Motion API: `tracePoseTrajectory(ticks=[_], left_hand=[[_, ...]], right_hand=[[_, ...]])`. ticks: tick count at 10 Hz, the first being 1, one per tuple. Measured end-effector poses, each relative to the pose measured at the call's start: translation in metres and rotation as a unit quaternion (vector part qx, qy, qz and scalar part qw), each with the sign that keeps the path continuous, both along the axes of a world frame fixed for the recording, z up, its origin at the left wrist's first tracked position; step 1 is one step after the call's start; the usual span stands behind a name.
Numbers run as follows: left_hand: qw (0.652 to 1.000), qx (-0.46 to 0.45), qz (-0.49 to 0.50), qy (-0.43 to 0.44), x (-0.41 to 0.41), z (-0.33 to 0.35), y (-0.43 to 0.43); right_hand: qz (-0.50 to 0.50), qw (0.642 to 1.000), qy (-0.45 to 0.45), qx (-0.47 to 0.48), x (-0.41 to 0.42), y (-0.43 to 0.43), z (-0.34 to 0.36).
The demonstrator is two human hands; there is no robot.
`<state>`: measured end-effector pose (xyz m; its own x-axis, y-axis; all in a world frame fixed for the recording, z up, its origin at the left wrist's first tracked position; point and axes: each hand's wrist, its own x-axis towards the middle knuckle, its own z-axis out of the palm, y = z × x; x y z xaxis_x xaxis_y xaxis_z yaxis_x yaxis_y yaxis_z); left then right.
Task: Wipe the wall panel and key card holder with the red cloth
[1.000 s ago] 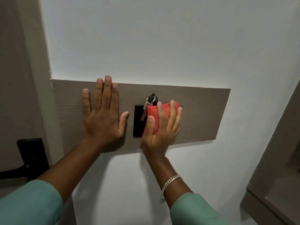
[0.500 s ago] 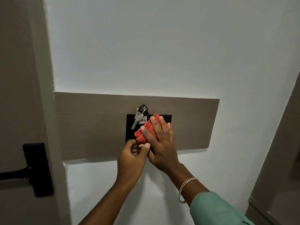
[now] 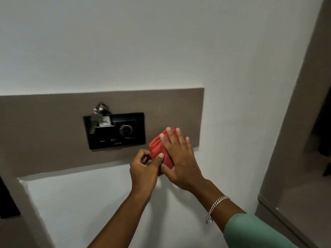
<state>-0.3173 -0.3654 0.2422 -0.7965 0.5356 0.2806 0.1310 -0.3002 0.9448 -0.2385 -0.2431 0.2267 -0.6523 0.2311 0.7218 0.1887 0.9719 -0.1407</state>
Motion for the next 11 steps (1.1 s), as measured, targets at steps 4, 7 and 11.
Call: tracePoseTrajectory(ticks=[4,7,11], left_hand=[[0.948,-0.092,-0.247,-0.177,0.204,-0.107,0.199],[0.890,-0.256,-0.283,-0.251,0.335,-0.230,0.321],[0.899,-0.265,-0.307,-0.164,0.339,-0.290,0.359]], right_hand=[[-0.042,0.642,0.345,-0.683,0.251,0.129,-0.127],[-0.301,0.641,0.314,-0.633,0.386,0.235,-0.230],[-0.455,0.682,0.218,-0.529,0.384,0.298,-0.270]])
